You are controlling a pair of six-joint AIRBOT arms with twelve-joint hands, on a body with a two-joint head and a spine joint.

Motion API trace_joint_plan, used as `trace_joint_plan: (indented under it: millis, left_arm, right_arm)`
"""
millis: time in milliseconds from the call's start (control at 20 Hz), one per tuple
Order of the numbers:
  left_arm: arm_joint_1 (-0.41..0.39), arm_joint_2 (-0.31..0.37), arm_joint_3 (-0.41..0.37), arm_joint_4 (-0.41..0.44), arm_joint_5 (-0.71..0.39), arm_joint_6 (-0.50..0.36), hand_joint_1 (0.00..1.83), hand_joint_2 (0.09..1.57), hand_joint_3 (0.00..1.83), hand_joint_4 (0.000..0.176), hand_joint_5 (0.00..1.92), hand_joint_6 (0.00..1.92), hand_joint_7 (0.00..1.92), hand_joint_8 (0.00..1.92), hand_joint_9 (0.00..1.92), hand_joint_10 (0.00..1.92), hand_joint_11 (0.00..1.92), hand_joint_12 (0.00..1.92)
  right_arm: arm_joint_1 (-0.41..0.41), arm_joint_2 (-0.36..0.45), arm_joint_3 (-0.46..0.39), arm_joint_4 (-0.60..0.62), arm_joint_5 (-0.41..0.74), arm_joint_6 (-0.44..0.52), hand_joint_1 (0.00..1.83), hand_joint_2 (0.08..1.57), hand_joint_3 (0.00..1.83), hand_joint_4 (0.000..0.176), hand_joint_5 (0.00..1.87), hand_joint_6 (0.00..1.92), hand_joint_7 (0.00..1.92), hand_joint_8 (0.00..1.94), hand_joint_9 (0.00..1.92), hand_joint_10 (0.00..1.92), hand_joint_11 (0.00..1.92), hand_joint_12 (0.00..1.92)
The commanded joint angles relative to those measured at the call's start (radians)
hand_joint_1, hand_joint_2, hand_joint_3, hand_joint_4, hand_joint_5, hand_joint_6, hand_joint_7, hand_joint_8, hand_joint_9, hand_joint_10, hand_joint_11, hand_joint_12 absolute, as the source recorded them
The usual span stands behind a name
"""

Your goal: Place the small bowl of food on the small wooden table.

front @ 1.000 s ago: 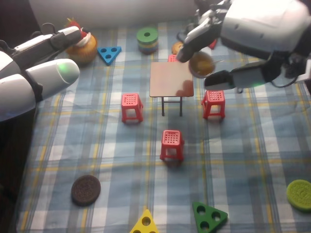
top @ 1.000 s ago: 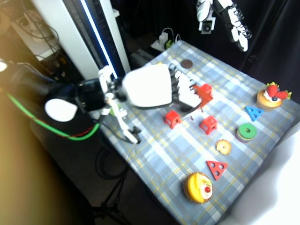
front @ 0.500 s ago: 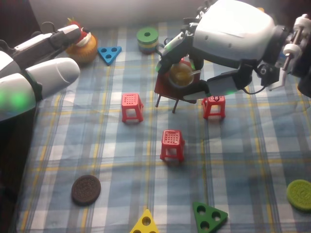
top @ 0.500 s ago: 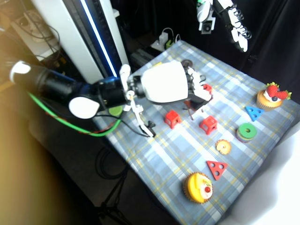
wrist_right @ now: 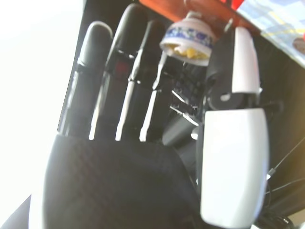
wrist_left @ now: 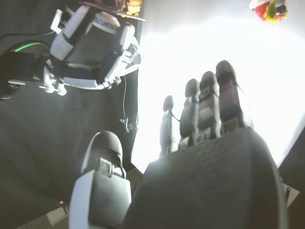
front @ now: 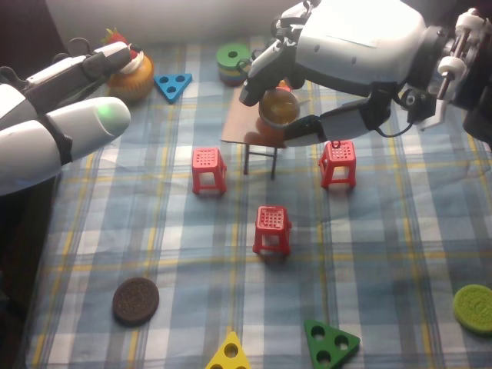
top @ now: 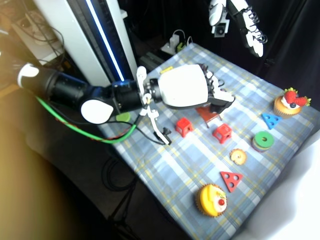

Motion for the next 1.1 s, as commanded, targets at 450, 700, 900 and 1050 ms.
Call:
trace_joint_plan:
  millis: [450,700,900,1050]
  left_arm:
    - [-0.021,-0.006,0.009,0.009,-0.109,-0.007,0.08,1.17,0.0,0.151,0.19,0.0,0.15,0.0,0.11,0.0,0.0,0.29]
    - [-0.023,-0.007,0.01,0.009,-0.107,-0.008,0.06,1.16,0.0,0.167,0.17,0.0,0.13,0.0,0.1,0.0,0.0,0.24]
    - [-0.023,-0.008,0.011,0.009,-0.105,-0.008,0.03,1.17,0.0,0.161,0.15,0.0,0.11,0.01,0.08,0.01,0.02,0.13]
    - [-0.024,-0.008,0.011,0.011,-0.105,-0.008,0.03,1.16,0.0,0.157,0.17,0.01,0.13,0.01,0.09,0.01,0.04,0.14]
  right_arm:
    - [0.034,-0.006,0.01,0.007,0.087,0.001,1.26,1.04,0.0,0.0,1.15,0.62,1.18,0.76,1.11,0.56,0.71,1.37]
    - [0.034,-0.015,0.017,0.003,0.079,0.001,1.24,0.97,0.0,0.0,0.94,0.31,0.93,0.03,0.98,0.18,0.67,1.07]
    - [0.037,-0.017,0.021,0.003,0.079,0.001,1.2,0.94,0.0,0.0,0.8,0.0,0.72,0.0,0.86,0.0,0.72,0.9]
    - [0.041,-0.018,0.025,0.001,0.075,0.001,1.18,0.94,0.0,0.0,0.73,0.0,0.64,0.0,0.81,0.0,0.6,0.99]
